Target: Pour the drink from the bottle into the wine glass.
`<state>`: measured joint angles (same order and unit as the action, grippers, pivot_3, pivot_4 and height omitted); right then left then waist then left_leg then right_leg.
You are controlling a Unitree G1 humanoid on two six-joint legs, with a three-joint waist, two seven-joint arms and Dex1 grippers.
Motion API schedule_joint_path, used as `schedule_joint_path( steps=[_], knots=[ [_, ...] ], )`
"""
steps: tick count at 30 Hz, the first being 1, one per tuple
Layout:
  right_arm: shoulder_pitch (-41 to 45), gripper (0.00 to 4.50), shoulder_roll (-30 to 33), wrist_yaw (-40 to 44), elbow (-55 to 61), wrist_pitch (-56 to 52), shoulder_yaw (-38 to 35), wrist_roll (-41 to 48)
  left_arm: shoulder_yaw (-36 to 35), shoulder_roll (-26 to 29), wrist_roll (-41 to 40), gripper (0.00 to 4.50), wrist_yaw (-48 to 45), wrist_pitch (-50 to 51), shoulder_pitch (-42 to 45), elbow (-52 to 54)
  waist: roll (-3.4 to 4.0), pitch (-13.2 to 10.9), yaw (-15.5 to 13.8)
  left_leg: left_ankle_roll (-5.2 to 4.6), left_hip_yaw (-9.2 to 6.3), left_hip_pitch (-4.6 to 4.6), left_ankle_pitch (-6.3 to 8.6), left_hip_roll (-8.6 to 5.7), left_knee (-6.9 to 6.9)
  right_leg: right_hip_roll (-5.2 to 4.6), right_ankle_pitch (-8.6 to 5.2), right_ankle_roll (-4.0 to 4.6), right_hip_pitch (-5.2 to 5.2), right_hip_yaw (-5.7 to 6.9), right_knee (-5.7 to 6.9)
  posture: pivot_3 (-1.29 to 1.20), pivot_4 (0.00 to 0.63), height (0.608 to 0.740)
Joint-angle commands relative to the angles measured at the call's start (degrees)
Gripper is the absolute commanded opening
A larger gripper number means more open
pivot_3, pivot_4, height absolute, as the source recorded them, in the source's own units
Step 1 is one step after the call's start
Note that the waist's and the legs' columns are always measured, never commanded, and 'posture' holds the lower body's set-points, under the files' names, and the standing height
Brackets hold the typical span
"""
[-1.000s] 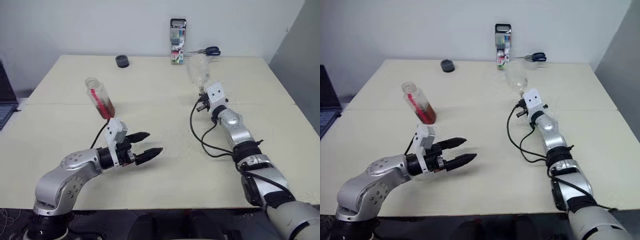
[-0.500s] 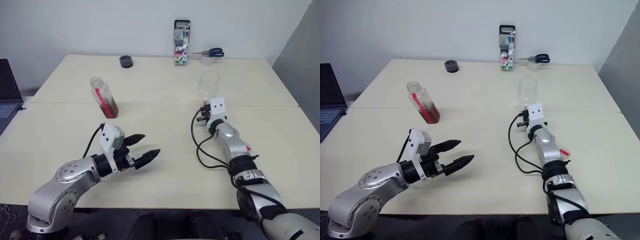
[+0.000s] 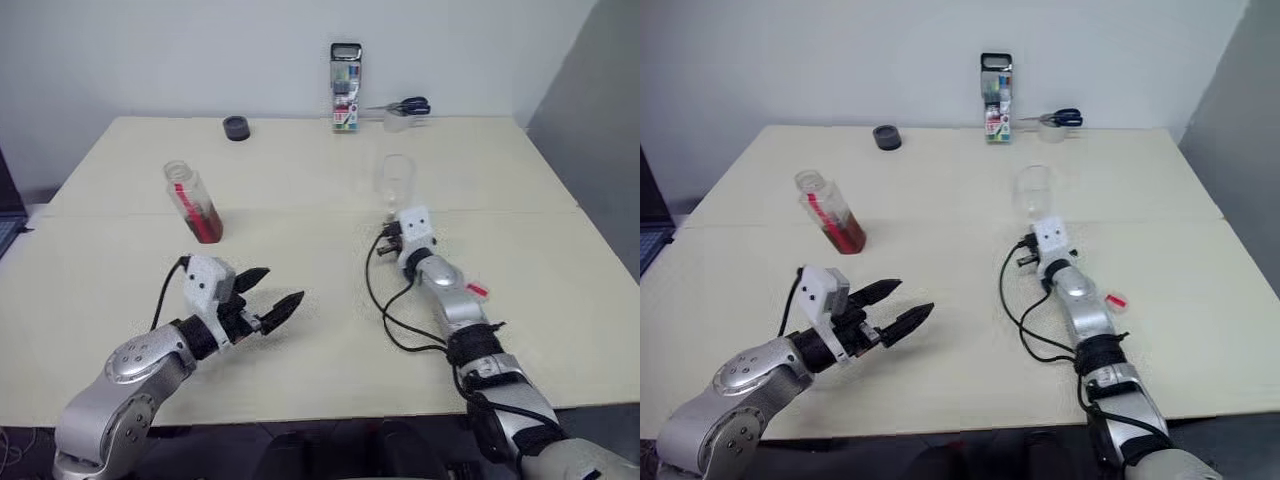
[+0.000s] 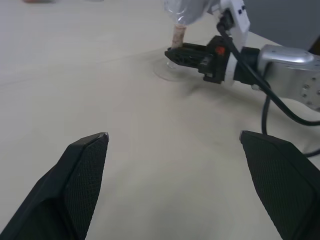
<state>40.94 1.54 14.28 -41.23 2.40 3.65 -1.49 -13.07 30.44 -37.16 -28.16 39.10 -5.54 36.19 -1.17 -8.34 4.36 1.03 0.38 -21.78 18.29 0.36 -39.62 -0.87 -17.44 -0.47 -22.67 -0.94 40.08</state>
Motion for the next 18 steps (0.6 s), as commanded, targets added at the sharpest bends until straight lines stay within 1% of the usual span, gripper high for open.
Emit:
schedule_joint_path(
  steps=[1, 5, 9, 13, 18],
  knots=[
    [6.32, 0.11, -4.63, 3.11, -8.07, 5.64, 2.55, -0.64, -4.01, -0.89, 0.15, 4.50, 1.55, -2.96, -3.69, 4.32, 0.01, -0.02, 0.62, 0.01, -0.01, 0.01, 0.00, 0.07, 0.01, 0.07, 0.03, 0.05, 0.00, 0.03, -0.01, 0.00, 0.150, 0.740],
    [13.27, 0.11, -7.58, 3.15, -18.56, 9.16, 1.51, -0.42, -5.82, -2.14, 0.25, 4.50, 1.99, -5.47, -8.95, 5.86, 0.12, -0.12, 0.31, 0.05, -0.06, -0.02, -0.02, 0.15, 0.05, 0.15, 0.05, 0.13, -0.02, 0.07, -0.06, 0.00, 0.150, 0.740],
    [17.03, 0.11, -8.92, 3.60, -24.53, 11.83, 1.10, -0.76, -6.06, -3.70, 1.50, 4.50, 1.96, -8.89, -13.23, 6.74, 0.13, -0.14, -1.02, 0.05, -0.09, -0.07, -0.01, 0.07, 0.02, 0.00, 0.05, 0.13, 0.03, 0.16, -0.16, 0.00, 0.150, 0.740],
    [18.00, 0.11, -9.20, 3.70, -27.43, 13.75, 0.71, -0.73, -5.54, -4.89, 3.03, 4.50, 1.50, -12.16, -15.98, 6.15, 0.13, -0.14, -1.46, 0.04, -0.09, -0.08, -0.01, 0.02, 0.01, -0.07, 0.05, 0.13, 0.06, 0.18, -0.21, 0.00, 0.150, 0.740],
    [16.48, 0.11, -8.75, 3.44, -29.17, 15.86, 2.05, -2.71, -4.76, -5.40, 5.28, 4.50, -0.19, -16.16, -17.42, 3.49, 0.16, -0.16, -1.31, -0.08, -0.09, -0.06, 0.06, 0.03, 0.04, -0.06, 0.05, 0.14, 0.05, 0.19, -0.18, 0.00, 0.150, 0.740]
  ],
)
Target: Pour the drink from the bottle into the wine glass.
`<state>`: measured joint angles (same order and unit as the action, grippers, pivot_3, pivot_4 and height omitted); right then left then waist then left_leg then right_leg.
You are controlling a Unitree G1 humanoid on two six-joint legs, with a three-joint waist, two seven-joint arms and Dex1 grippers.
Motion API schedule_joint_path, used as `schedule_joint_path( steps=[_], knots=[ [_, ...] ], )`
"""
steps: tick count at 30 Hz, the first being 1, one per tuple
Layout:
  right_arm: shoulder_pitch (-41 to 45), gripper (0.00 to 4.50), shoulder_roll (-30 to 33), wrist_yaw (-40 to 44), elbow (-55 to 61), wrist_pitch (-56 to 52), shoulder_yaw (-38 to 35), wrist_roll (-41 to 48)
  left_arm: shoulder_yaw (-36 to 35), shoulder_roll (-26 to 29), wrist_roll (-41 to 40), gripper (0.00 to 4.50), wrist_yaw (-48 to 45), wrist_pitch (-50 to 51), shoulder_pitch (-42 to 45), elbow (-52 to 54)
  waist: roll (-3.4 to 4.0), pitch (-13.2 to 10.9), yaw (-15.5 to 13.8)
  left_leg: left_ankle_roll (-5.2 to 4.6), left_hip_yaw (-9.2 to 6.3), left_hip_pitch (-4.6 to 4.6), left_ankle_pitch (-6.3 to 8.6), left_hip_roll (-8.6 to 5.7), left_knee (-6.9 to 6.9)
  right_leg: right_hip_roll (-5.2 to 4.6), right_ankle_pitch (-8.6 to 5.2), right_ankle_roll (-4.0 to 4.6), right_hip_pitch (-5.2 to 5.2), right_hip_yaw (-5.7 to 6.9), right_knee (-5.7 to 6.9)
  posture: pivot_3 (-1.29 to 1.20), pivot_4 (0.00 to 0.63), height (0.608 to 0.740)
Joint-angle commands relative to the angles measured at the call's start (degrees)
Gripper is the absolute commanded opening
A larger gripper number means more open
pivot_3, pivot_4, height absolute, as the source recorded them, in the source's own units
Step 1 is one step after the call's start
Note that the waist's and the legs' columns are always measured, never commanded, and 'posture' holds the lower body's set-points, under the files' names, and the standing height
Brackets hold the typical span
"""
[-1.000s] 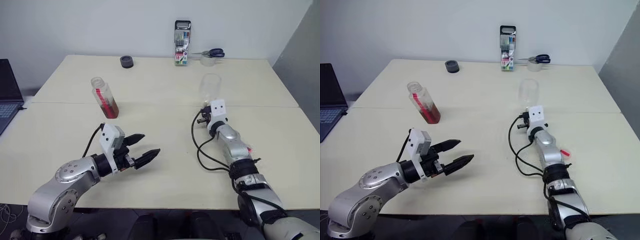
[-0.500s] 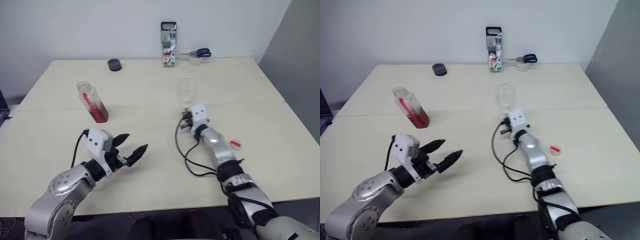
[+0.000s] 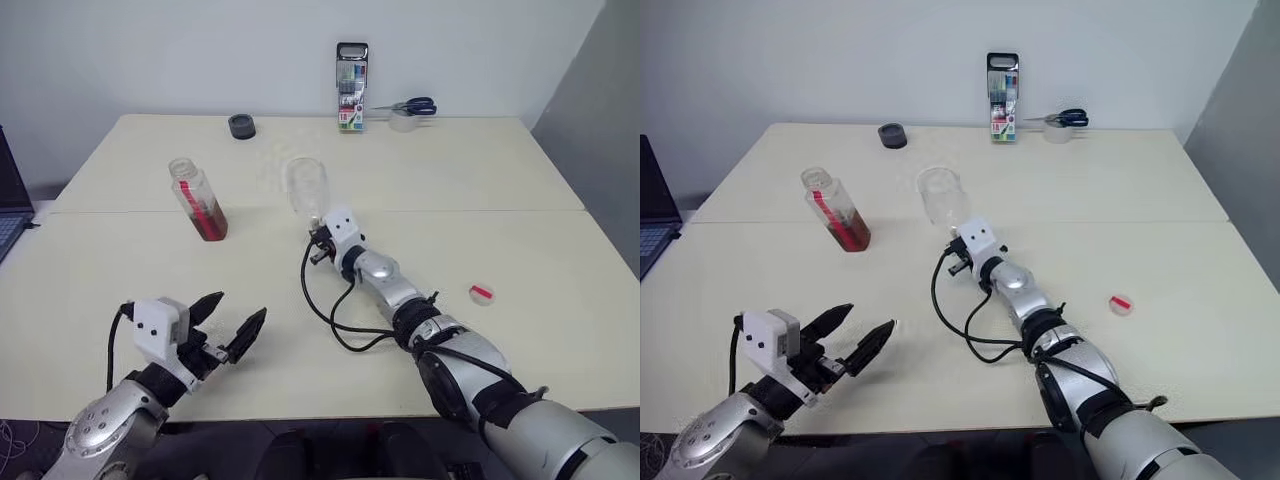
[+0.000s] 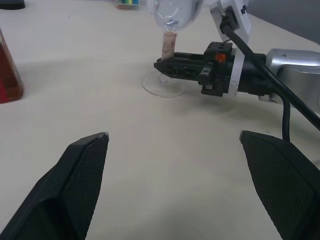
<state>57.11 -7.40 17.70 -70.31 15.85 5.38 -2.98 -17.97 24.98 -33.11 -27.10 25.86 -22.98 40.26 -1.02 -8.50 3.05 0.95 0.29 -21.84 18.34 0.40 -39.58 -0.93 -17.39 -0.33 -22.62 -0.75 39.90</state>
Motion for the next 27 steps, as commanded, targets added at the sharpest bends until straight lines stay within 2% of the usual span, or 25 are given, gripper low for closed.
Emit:
schedule_joint_path(
  steps=[1, 4, 17, 18, 23, 25, 27],
  knots=[
    [-0.07, 0.11, 0.38, 0.00, -0.27, 2.73, 0.80, -1.97, 0.27, 0.09, 1.43, 4.50, -1.52, -3.33, 0.21, -1.21, 0.01, 0.00, 0.01, -0.02, -0.01, 0.00, 0.01, 0.00, 0.00, 0.00, 0.00, 0.00, 0.00, 0.01, 0.00, 0.00, 0.150, 0.740],
    [-0.74, 0.11, 0.96, -0.47, -0.62, 2.91, 1.41, -3.41, 0.29, 0.71, 1.32, 4.50, -2.37, -3.79, 2.12, -3.28, 0.00, 0.00, 0.01, -0.04, -0.01, 0.01, 0.02, 0.00, 0.00, 0.00, 0.00, 0.00, 0.00, 0.01, 0.00, 0.00, 0.150, 0.740],
    [-3.02, 4.34, 3.85, 0.42, 1.87, 2.60, -1.35, -1.98, 2.69, 2.74, 0.62, 4.50, -3.53, -0.75, 10.88, -7.92, 0.03, -0.02, 0.06, -0.05, -0.05, 0.00, 0.02, 0.00, 0.00, 0.00, 0.00, 0.00, 0.03, 0.07, 0.00, 0.00, 0.150, 0.740],
    [-3.67, 4.47, 4.30, 0.54, 2.56, 2.78, -1.34, -2.10, 2.95, 2.71, 0.71, 4.50, -3.49, -0.56, 11.38, -8.14, 0.03, -0.02, 0.06, -0.04, -0.05, 0.00, 0.02, 0.00, 0.01, 0.00, 0.00, 0.00, 0.03, 0.07, 0.00, 0.00, 0.150, 0.740],
    [-9.48, 4.47, 6.39, 3.31, 10.59, 2.69, -1.01, -1.45, 3.36, 2.48, 0.99, 4.50, -2.76, 0.51, 13.69, -9.12, 0.03, -0.02, 0.01, -0.04, -0.06, -0.01, 0.02, 0.00, 0.01, 0.00, 0.00, 0.00, 0.04, 0.07, -0.02, 0.00, 0.150, 0.740],
    [-13.88, 4.47, 7.50, 5.30, 17.88, 0.94, -0.72, -0.72, 3.41, 2.20, 1.39, 4.50, -2.05, 0.59, 14.32, -9.65, 0.02, -0.02, -0.18, -0.05, -0.07, -0.01, 0.03, 0.00, 0.01, 0.00, 0.00, 0.00, 0.05, 0.08, -0.03, 0.00, 0.150, 0.740],
    [-20.68, 4.47, 9.37, 7.96, 30.22, -3.16, 0.06, 0.14, 3.31, 1.45, 2.16, 4.50, -0.22, 0.71, 15.14, -10.53, 0.03, -0.02, -0.51, -0.05, -0.11, -0.02, 0.03, 0.00, 0.02, -0.01, 0.00, 0.00, 0.09, 0.10, -0.07, 0.00, 0.150, 0.740]
  ],
)
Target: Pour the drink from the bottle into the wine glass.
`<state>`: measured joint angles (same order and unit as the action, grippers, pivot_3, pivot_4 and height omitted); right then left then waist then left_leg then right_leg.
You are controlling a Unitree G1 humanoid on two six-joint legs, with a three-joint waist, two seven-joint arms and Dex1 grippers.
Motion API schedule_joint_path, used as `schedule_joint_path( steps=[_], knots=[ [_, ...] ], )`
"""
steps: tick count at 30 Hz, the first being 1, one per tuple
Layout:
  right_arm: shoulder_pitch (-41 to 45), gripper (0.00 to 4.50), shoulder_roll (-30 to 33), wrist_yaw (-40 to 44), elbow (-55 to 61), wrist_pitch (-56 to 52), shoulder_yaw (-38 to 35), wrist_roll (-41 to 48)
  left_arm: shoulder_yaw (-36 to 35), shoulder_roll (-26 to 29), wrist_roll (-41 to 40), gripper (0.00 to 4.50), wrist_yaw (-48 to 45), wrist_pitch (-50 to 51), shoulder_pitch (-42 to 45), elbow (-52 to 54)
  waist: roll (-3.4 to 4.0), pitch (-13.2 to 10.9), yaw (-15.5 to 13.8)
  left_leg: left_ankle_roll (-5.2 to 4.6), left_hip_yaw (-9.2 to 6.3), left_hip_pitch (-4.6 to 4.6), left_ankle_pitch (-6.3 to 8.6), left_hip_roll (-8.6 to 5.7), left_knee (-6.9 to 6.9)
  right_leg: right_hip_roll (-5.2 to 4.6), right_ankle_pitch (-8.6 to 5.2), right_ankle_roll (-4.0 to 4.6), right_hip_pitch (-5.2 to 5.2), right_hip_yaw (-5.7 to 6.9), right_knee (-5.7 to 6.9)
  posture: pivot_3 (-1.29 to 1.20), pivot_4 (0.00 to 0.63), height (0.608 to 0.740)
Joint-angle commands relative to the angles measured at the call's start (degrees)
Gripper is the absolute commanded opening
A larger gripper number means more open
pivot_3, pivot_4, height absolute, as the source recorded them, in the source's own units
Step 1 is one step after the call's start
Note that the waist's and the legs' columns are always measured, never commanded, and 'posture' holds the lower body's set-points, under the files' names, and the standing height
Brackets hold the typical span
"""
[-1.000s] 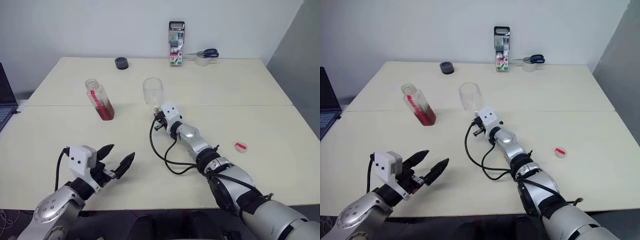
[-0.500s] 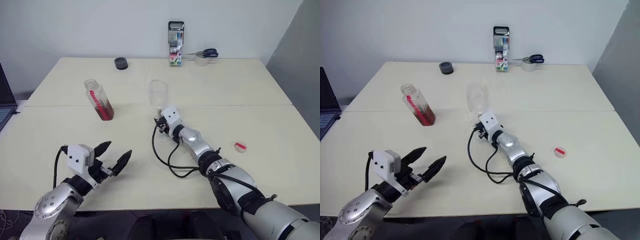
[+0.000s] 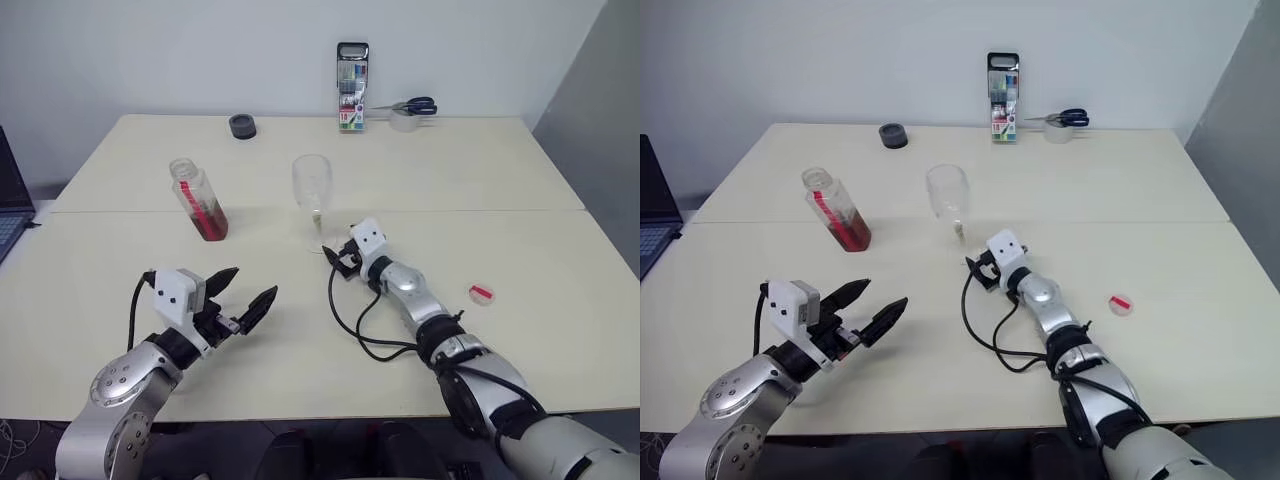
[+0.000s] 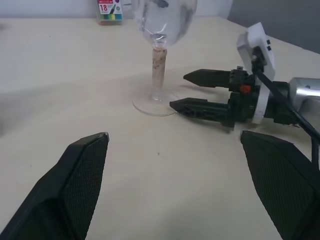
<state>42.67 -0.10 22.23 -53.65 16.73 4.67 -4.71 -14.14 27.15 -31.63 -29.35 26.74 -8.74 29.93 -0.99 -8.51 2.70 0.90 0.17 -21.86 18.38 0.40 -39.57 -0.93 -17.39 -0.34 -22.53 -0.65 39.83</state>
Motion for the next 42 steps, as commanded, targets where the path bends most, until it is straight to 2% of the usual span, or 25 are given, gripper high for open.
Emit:
schedule_joint_path(
  steps=[1, 7, 11, 14, 18, 23, 31, 42],
  knots=[
    [-10.13, 4.47, 3.43, 4.94, 21.21, -6.90, 1.33, 2.34, -0.67, -1.15, 1.22, 4.50, 3.20, -0.12, 1.40, -0.83, 0.02, -0.01, -0.41, -0.01, 0.00, 0.00, 0.01, 0.00, 0.00, 0.00, 0.00, 0.00, 0.02, 0.00, -0.04, 0.00, 0.150, 0.740],
    [-27.25, 4.47, 13.26, 12.16, 62.41, -28.91, 2.48, 8.30, -2.30, -4.14, 5.04, 4.50, 10.86, -0.99, 4.72, -5.39, 0.14, -0.11, -1.22, -0.03, -0.13, -0.01, 0.02, 0.01, 0.11, -0.02, 0.00, -0.02, 0.14, 0.12, -0.29, 0.00, 0.150, 0.740],
    [-31.95, 4.47, 20.76, 16.01, 82.84, -43.52, 0.25, 17.29, -3.83, -6.47, 8.40, 4.50, 16.41, -2.90, 8.09, -9.49, 0.07, -0.16, -0.99, -0.03, -0.14, 0.09, 0.02, 0.01, 0.30, 0.00, 0.00, -0.02, 0.16, 0.15, -0.32, 0.00, 0.150, 0.740],
    [-32.48, 4.47, 26.36, 17.88, 92.46, -52.58, -3.71, 25.14, -4.61, -8.72, 9.31, 4.50, 20.43, -2.75, 10.42, -11.18, 0.04, -0.17, -1.13, -0.02, -0.20, 0.13, 0.01, 0.00, 0.48, 0.01, 0.00, -0.02, 0.19, 0.21, -0.45, 0.00, 0.150, 0.740],
    [-30.52, 4.47, 29.48, 17.14, 98.08, -61.14, -8.56, 35.09, -3.51, -8.82, 11.33, 4.50, 21.86, -2.40, 12.38, -11.77, -0.11, -0.20, -1.12, -0.02, -0.26, 0.10, 0.01, 0.00, 0.54, 0.01, 0.01, -0.02, 0.27, 0.29, -0.71, 0.00, 0.150, 0.740],
    [-27.49, 4.47, 29.09, 12.32, 100.02, -67.43, -11.24, 42.38, -4.34, -7.78, 11.36, 4.50, 22.68, -1.06, 15.70, -11.84, -0.26, -0.28, -1.24, -0.02, -0.28, 0.04, 0.01, 0.00, 0.54, 0.00, 0.01, -0.02, 0.28, 0.31, -0.80, 0.00, 0.150, 0.740],
    [-26.00, 4.47, 27.57, 5.39, 100.43, -68.92, -10.57, 45.28, -6.21, -1.83, 12.11, 4.50, 20.52, -1.69, 24.14, -19.34, -0.28, -0.30, -1.26, -0.01, -0.27, 0.02, 0.00, -0.01, 0.56, 0.00, 0.01, -0.02, 0.25, 0.33, -0.81, 0.00, 0.150, 0.740],
    [-26.25, 4.47, 27.78, 1.82, 100.58, -68.30, -10.63, 46.05, -3.33, -0.21, 12.83, 4.50, 14.21, -2.81, 30.56, -28.90, -0.29, -0.31, -1.27, 0.20, -0.27, -0.01, -0.12, -0.03, 0.56, -0.02, 0.01, -0.02, 0.25, 0.33, -0.85, 0.00, 0.150, 0.740]
  ],
)
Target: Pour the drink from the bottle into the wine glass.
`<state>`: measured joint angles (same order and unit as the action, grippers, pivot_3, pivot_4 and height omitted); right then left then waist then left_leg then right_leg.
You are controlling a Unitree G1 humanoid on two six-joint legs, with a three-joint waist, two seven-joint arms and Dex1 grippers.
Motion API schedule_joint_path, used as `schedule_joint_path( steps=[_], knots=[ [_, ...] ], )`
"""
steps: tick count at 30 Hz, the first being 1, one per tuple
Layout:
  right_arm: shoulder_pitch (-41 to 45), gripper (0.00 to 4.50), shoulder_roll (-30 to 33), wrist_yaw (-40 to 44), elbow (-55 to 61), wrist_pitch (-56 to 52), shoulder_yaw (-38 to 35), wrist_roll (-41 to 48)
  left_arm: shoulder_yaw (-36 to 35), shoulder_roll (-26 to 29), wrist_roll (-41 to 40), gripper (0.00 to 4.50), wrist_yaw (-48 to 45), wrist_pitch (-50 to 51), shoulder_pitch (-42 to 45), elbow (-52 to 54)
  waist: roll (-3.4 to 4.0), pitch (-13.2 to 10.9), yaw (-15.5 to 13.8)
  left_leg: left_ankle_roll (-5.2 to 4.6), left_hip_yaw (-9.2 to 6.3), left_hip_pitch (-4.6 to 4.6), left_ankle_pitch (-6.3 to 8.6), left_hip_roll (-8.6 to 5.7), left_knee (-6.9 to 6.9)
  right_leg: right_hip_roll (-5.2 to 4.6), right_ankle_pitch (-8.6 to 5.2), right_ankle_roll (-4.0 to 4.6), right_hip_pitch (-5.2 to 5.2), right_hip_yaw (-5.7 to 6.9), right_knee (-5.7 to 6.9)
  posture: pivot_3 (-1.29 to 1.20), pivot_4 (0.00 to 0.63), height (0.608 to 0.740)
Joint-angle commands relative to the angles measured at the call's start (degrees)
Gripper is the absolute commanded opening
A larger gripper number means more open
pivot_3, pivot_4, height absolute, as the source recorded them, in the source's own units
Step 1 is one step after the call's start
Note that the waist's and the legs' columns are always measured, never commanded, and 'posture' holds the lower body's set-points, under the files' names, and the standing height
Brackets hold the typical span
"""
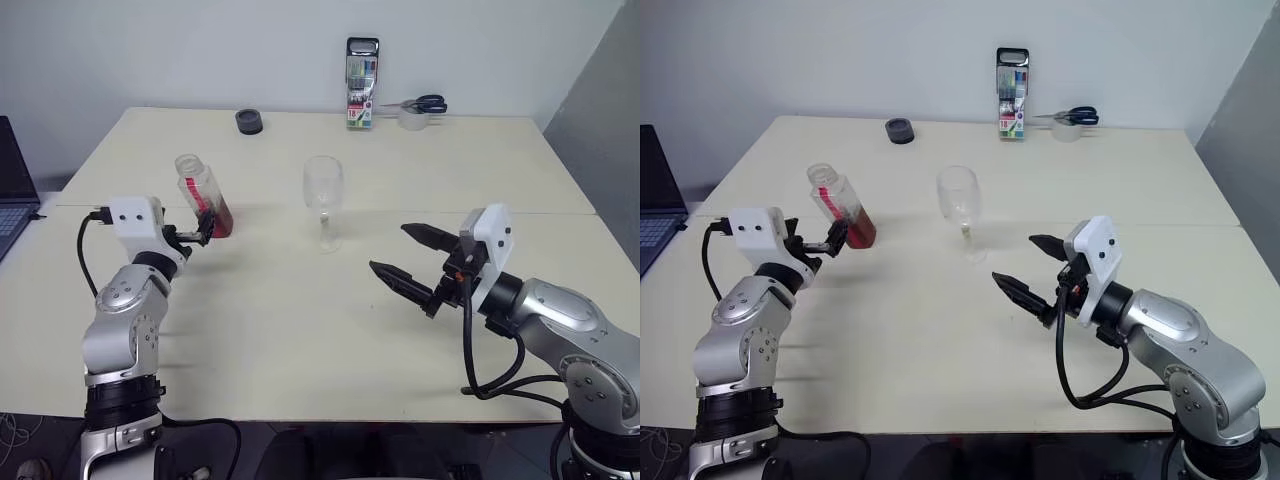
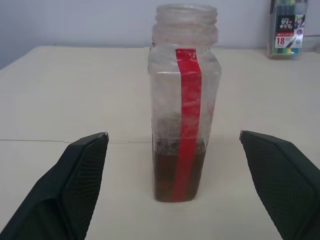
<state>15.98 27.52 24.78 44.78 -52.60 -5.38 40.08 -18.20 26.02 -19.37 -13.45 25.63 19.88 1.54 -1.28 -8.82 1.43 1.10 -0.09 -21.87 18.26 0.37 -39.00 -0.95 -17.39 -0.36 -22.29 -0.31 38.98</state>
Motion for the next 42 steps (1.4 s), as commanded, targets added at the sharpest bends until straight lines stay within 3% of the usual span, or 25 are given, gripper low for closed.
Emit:
schedule_joint_path(
  steps=[1, 18, 30, 33, 40, 42],
  knots=[
    [0.37, 4.47, 0.29, -0.90, 2.15, 1.13, -0.54, 1.22, 0.87, 0.93, 0.83, 4.50, -1.83, -1.94, 2.53, -1.26, -0.01, 0.00, -0.01, 0.00, 0.00, 0.00, 0.00, 0.00, 0.00, 0.00, 0.00, 0.00, 0.00, 0.00, 0.00, 0.00, 0.150, 0.740],
    [1.13, 4.47, 0.94, -3.90, 2.06, 1.71, -0.60, 2.50, 1.55, 3.06, 3.38, 4.50, -7.04, -9.34, 10.54, -16.47, -0.01, 0.00, 0.02, 0.01, 0.00, -0.01, -0.01, 0.00, 0.00, 0.00, 0.00, 0.00, -0.02, 0.01, 0.01, 0.00, 0.150, 0.740],
    [-1.26, 4.47, 5.07, -0.59, 2.47, 3.62, 0.10, 2.30, 3.41, 4.01, 6.73, 4.50, -14.48, -24.97, 22.67, -44.37, -0.03, -0.01, -0.04, 0.01, 0.02, -0.05, -0.01, -0.01, -0.01, 0.00, 0.00, 0.00, -0.03, 0.03, -0.01, 0.00, 0.150, 0.740],
    [-1.36, 4.50, 5.19, -0.92, 2.57, 3.77, 0.19, 2.39, 3.34, 4.08, 7.01, 3.88, -14.85, -26.83, 23.95, -47.74, -0.03, -0.01, 0.01, 0.01, 0.02, -0.04, -0.01, -0.01, -0.01, 0.00, 0.00, 0.00, -0.04, 0.03, 0.00, 0.00, 0.150, 0.740],
    [-1.60, 4.50, 5.09, -1.69, 2.75, 4.01, 0.23, 2.02, 2.60, 4.47, 6.90, 1.85, -14.61, -29.12, 24.75, -50.83, -0.04, 0.00, -0.01, 0.01, 0.01, -0.05, -0.01, -0.01, -0.01, -0.01, 0.00, 0.00, -0.05, 0.04, 0.01, 0.00, 0.150, 0.740],
    [-1.71, 4.50, 5.03, -2.00, 2.78, 4.30, 0.32, 1.67, 2.68, 4.56, 7.11, 1.69, -14.41, -29.47, 24.71, -50.89, -0.04, 0.00, 0.00, 0.01, 0.02, -0.04, -0.01, -0.01, -0.02, -0.01, 0.00, 0.00, -0.05, 0.03, 0.01, 0.00, 0.150, 0.740]
  ],
)
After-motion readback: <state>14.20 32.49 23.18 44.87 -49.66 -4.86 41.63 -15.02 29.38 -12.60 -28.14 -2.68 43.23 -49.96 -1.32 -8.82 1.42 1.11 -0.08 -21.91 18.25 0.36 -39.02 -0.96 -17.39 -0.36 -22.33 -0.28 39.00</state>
